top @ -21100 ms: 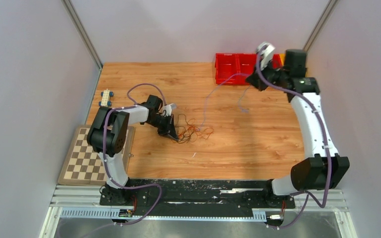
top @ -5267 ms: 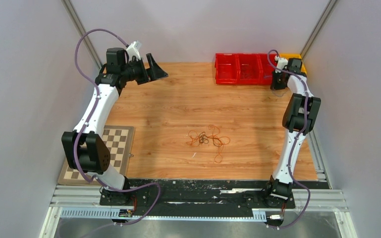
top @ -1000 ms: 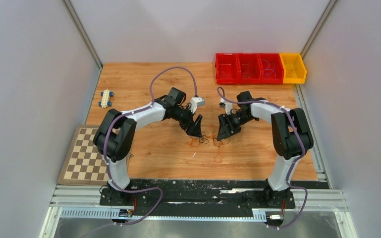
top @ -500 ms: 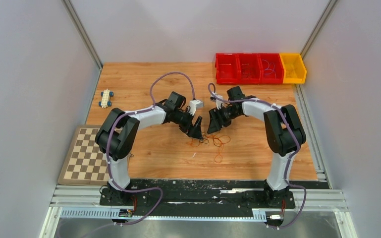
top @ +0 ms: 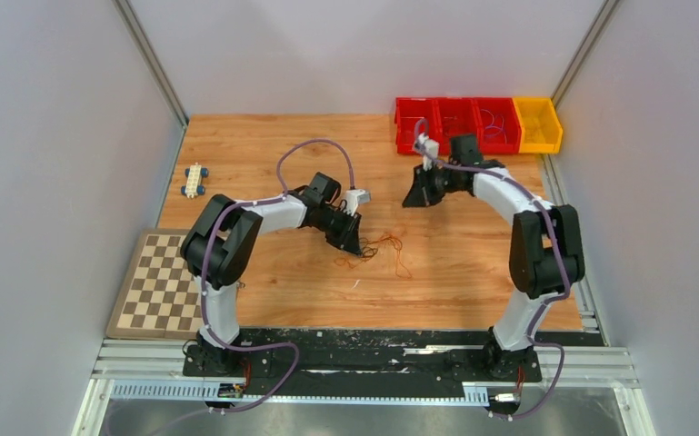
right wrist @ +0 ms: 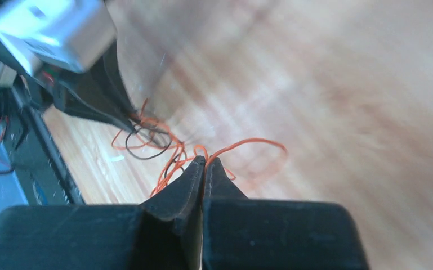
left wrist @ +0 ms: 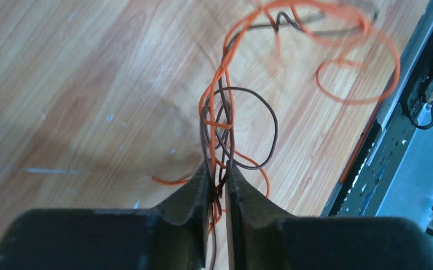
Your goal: Untangle the cables
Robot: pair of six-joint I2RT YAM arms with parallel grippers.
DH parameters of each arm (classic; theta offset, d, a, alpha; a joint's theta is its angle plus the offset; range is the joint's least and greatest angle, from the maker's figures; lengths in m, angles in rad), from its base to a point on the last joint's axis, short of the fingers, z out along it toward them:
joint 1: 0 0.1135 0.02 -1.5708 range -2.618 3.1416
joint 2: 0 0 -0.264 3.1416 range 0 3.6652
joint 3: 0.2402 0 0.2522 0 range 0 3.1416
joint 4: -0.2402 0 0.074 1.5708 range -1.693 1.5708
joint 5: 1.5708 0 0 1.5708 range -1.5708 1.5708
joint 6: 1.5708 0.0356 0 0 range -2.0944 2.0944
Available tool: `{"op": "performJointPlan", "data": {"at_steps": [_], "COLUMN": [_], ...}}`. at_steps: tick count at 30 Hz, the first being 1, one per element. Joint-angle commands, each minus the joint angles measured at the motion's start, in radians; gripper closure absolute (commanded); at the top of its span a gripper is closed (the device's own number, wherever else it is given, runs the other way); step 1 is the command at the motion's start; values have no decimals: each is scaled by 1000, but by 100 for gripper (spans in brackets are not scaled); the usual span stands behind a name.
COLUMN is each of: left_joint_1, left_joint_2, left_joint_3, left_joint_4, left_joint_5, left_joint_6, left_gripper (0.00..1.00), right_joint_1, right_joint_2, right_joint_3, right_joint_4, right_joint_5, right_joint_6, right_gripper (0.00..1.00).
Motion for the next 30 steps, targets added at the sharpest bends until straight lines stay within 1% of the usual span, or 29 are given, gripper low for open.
{"op": "performJointPlan", "data": {"at_steps": [1,2,4,6,9,13,16,18,23,26,27,29,30], "left_joint_1": [56,69,106,138,179,220,235,239,242,242,242,242,242], "left_joint_2": [-59,-72,-111,-147,-191,-214,-210,-207,-221,-233,-238,-250,-257], "left_joint_3": [-38,-62,-96,-128,-162,-173,-170,-167,-177,-184,-188,-193,-193], "left_joint_4": [-76,-86,-117,-156,-214,-247,-269,-294,-312,-317,-318,-320,-319], "left_joint_5": [4,8,1,-16,-43,-62,-79,-85,-106,-116,-114,-103,-94], "left_joint_6": [29,38,58,82,140,165,181,195,218,228,236,246,250], "left_gripper": [86,92,98,100,98,95,93,91,84,81,81,81,82], "right_joint_1": [-111,-132,-176,-214,-302,-353,-375,-380,-392,-402,-403,-393,-375], "right_joint_2": [-110,-119,-131,-132,-113,-98,-97,-105,-147,-161,-164,-166,-168], "right_joint_3": [138,165,223,298,432,569,643,670,664,664,655,626,603], "right_joint_4": [32,30,31,32,36,46,69,89,155,171,167,104,56], "right_joint_5": [-38,-33,-15,6,14,51,76,98,145,138,111,-1,-48], "right_joint_6": [12,14,25,40,81,110,128,131,142,143,136,87,48], "right_gripper": [100,100,100,100,100,100,100,100,100,100,100,100,91]}}
